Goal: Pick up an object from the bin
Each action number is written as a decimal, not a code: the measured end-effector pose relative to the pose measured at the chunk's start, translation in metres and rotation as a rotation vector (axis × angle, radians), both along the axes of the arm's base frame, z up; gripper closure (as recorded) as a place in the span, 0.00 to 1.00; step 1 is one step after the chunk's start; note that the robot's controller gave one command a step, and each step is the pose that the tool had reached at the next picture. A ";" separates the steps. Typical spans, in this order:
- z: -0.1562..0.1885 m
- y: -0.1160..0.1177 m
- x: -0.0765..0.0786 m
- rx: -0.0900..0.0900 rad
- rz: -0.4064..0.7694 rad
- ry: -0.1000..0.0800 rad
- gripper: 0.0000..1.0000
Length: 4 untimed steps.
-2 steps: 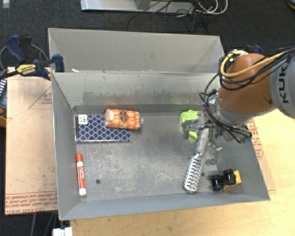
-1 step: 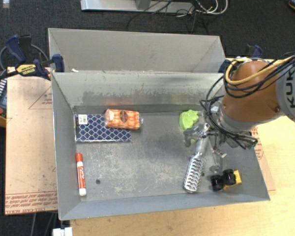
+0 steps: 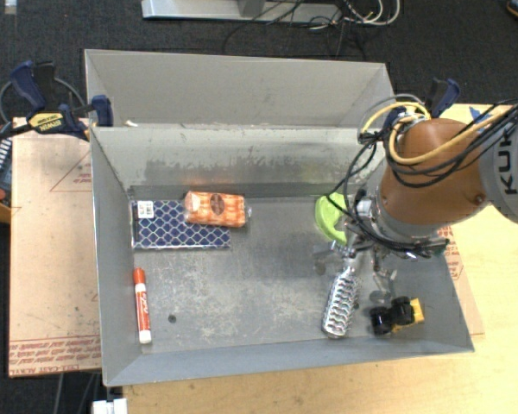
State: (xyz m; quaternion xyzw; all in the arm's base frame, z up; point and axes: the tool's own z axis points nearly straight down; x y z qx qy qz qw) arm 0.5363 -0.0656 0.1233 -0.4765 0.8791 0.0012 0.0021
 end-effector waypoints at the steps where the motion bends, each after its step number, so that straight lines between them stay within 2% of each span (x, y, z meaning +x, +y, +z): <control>1: -0.055 0.013 -0.014 0.003 0.134 0.003 0.00; 2: -0.054 0.006 -0.010 0.001 0.369 -0.001 1.00; 4: -0.054 0.006 -0.010 0.001 0.368 -0.002 1.00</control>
Offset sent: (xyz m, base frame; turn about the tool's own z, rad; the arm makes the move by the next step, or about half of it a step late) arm -0.0100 0.0049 -0.0533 -0.3738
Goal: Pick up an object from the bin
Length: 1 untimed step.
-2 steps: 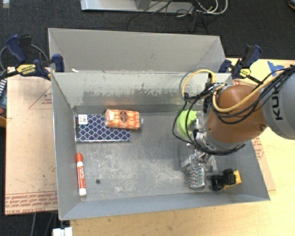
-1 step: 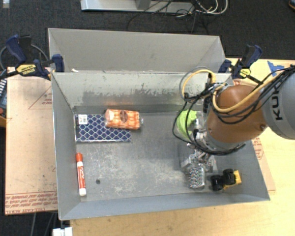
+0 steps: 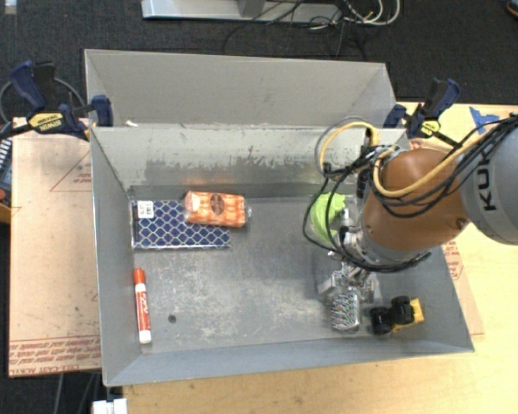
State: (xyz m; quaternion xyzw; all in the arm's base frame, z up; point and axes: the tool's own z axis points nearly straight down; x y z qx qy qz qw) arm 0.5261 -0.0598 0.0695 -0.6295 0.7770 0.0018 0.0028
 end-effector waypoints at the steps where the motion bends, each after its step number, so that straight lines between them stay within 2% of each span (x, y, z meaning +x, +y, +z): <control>1: 0.004 0.001 -0.001 0.001 -0.001 0.006 1.00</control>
Offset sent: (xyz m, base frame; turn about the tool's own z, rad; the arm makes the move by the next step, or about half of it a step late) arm -0.0001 0.0000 0.0205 0.0000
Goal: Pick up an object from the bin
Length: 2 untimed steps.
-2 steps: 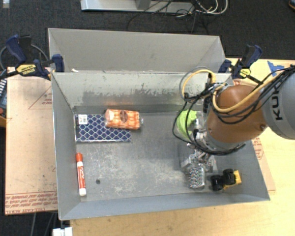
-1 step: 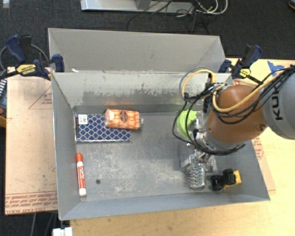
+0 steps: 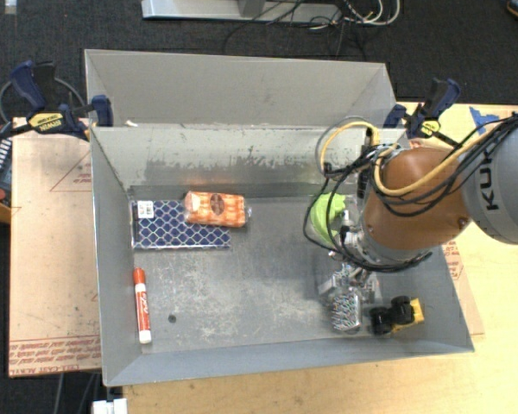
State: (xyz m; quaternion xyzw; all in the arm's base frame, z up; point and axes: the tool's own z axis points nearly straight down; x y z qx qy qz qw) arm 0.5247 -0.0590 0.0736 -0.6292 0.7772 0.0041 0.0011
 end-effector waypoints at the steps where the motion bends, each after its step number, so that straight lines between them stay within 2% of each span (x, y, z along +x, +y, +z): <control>1: 0.021 0.001 -0.002 0.001 0.001 0.006 1.00; 2: 0.042 0.000 0.001 0.000 -0.001 -0.002 1.00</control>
Offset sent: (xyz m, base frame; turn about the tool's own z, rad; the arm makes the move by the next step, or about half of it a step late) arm 0.0001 -0.0001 0.0110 0.0000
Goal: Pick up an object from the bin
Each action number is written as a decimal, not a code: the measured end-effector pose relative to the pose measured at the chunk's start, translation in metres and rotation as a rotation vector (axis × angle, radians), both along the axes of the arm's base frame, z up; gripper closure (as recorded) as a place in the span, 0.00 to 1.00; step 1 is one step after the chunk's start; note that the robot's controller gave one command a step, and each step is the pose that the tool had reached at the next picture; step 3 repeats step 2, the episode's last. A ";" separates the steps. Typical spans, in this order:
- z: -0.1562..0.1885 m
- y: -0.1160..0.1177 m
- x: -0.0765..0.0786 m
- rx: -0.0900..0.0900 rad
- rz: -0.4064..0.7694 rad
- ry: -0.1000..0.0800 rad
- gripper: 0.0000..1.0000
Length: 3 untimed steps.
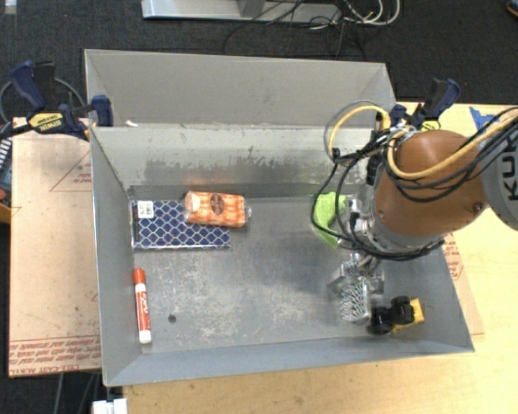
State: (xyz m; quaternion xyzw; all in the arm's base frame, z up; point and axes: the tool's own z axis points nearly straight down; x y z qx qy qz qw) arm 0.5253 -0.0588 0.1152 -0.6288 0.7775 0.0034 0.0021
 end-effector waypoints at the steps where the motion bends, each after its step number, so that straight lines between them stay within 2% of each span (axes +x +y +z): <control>1: 0.011 0.000 0.001 0.000 -0.001 -0.003 1.00; 3: 0.018 0.001 0.000 0.001 -0.002 0.001 1.00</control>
Offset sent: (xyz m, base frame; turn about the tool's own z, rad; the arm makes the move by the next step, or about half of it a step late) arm -0.0002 -0.0001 0.0475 0.0000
